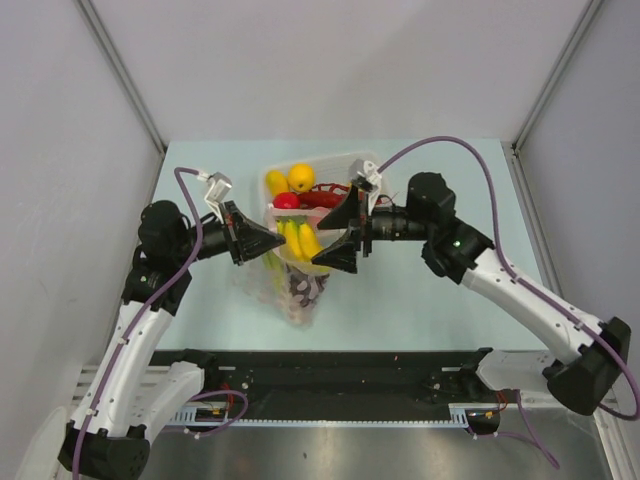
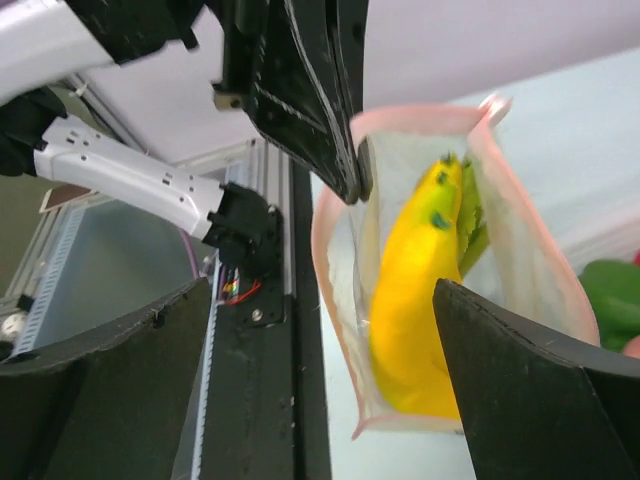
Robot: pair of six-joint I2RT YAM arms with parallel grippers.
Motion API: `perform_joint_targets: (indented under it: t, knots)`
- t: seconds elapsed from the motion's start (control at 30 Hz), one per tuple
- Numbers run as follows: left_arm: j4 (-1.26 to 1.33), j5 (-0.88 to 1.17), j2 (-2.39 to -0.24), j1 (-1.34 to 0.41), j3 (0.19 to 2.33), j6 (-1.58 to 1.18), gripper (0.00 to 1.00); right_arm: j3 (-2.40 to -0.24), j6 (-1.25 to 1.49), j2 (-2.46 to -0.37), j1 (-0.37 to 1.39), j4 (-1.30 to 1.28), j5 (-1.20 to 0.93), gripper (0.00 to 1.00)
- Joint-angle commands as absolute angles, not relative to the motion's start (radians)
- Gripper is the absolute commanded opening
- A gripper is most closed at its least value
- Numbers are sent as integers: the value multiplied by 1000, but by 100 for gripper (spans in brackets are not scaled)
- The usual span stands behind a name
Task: Place the food in the zip-top bag and seal the zipper
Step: Place the fake fruit in the zipper food storage bag, then adjust the zipper food storage bag at the center of the board.
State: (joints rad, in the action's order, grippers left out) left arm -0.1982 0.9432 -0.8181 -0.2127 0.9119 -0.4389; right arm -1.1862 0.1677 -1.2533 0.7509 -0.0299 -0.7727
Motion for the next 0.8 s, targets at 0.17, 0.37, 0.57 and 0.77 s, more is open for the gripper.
perform_joint_targets:
  t: [0.17, 0.37, 0.57, 0.77]
  knots:
    - [-209, 1025, -816, -207, 963, -345, 0, -1284, 34, -1244, 644, -179, -617, 84]
    - [-238, 1034, -836, -207, 985, -327, 0, -1325, -34, -1364, 653, -284, -543, 80]
    - [-270, 1035, -848, -207, 1003, -316, 0, -1361, -89, -1443, 667, -304, -535, 72]
    - [-317, 1011, -851, -207, 1009, -308, 0, -1396, -86, -1441, 599, -293, -644, 0]
